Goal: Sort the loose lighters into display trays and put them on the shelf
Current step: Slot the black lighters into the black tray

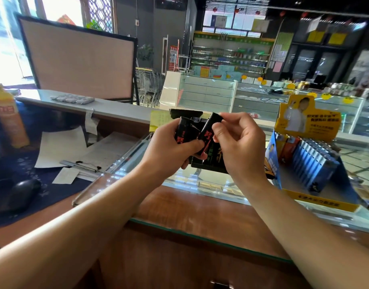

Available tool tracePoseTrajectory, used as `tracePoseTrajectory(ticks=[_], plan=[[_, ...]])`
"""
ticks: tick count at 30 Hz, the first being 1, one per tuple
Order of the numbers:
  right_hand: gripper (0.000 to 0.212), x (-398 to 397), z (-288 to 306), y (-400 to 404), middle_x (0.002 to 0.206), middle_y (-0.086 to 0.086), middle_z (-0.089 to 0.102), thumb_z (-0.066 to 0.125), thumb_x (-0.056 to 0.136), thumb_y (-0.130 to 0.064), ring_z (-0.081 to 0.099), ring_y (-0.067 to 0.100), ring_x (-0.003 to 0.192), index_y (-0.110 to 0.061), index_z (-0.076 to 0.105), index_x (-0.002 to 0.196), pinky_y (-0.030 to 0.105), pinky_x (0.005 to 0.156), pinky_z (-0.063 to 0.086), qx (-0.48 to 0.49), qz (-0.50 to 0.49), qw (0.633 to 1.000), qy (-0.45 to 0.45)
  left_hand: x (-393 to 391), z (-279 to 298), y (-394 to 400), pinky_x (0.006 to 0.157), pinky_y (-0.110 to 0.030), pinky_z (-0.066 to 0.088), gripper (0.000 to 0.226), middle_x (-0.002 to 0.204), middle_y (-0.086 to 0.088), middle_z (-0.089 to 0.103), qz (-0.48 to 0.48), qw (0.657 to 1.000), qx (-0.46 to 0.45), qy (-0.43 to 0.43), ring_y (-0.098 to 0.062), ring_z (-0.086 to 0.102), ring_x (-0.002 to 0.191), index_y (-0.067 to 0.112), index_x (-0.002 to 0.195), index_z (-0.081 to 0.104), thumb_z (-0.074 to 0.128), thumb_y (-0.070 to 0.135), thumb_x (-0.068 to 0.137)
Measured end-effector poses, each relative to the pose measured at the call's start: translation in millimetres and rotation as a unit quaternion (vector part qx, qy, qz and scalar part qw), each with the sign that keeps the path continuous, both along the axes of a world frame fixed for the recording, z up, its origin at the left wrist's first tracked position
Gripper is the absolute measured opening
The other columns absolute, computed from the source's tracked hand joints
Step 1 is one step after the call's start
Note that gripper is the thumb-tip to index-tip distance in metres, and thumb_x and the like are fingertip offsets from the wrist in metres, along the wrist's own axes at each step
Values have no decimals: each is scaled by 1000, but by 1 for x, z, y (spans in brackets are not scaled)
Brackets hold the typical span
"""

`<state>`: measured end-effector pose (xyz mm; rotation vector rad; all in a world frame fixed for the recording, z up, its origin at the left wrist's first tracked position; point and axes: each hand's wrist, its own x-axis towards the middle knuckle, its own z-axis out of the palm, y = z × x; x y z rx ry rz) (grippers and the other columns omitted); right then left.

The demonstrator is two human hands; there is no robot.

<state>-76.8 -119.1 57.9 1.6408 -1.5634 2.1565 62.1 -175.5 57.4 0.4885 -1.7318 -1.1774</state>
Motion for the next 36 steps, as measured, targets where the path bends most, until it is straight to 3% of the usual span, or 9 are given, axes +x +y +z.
tracePoseTrajectory(ticks=[6, 10, 18, 20, 22, 26, 33, 36], plan=[[19, -7, 14, 3, 85, -1, 71, 71, 87, -9, 71, 12, 80, -25, 61, 91, 25, 71, 57, -22, -18, 999, -39, 10, 11, -17, 43, -28, 47, 8, 86, -10, 73, 22, 999, 45, -5, -22, 75, 72, 7, 93, 58, 65, 8, 93], [17, -15, 19, 1, 82, -1, 71, 70, 87, -7, 69, 12, 76, -20, 60, 92, 23, 69, 54, -34, -51, 997, -40, 16, 16, -37, 48, -25, 51, 9, 77, -9, 70, 53, 994, 95, 25, -17, 64, 54, 8, 98, 56, 62, 15, 96], [14, -7, 18, -9, 83, -13, 66, 71, 86, -13, 66, 1, 78, -20, 60, 92, 18, 69, 52, 56, -113, 983, 134, 8, 13, -55, 47, -24, 47, 7, 68, -5, 67, 76, 994, 68, -34, -15, 54, 48, 16, 90, 61, 63, 20, 94], [14, -1, 15, -15, 79, -16, 61, 71, 85, -14, 62, 5, 77, -22, 61, 91, 20, 70, 49, 74, -141, 964, 214, 8, 10, -58, 48, -25, 47, 8, 68, -6, 68, 79, 995, 63, -25, -16, 54, 48, 17, 86, 61, 64, 20, 93], [13, 4, 9, -23, 77, -12, 55, 70, 83, -15, 56, 17, 82, -20, 63, 93, 31, 74, 44, 96, -179, 934, 294, 10, 7, -59, 46, -24, 44, 11, 67, -6, 67, 84, 995, 57, -9, -16, 54, 48, 20, 82, 60, 63, 19, 92], [13, 2, -2, -40, 76, -1, 65, 71, 78, -14, 58, 28, 85, -18, 67, 90, 36, 81, 34, 82, -293, 849, 431, 13, 7, -61, 48, -26, 45, 13, 65, -6, 68, 94, 995, 25, 6, -20, 56, 50, 19, 79, 58, 63, 18, 91], [11, -9, -6, -46, 87, -5, 72, 69, 79, -21, 56, 27, 87, -21, 70, 90, 38, 83, 34, 103, -373, 800, 459, 13, 3, -63, 52, -31, 50, 12, 69, -7, 70, 104, 994, -27, -25, -15, 57, 50, 15, 83, 60, 64, 22, 91], [26, -12, -11, -45, 105, -3, 72, 65, 81, -30, 56, 30, 98, -20, 73, 104, 40, 86, 37, 134, -377, 782, 478, 13, 1, -60, 48, -25, 47, 10, 70, -7, 70, 107, 992, -48, -45, -11, 57, 48, 17, 83, 61, 65, 21, 92]])
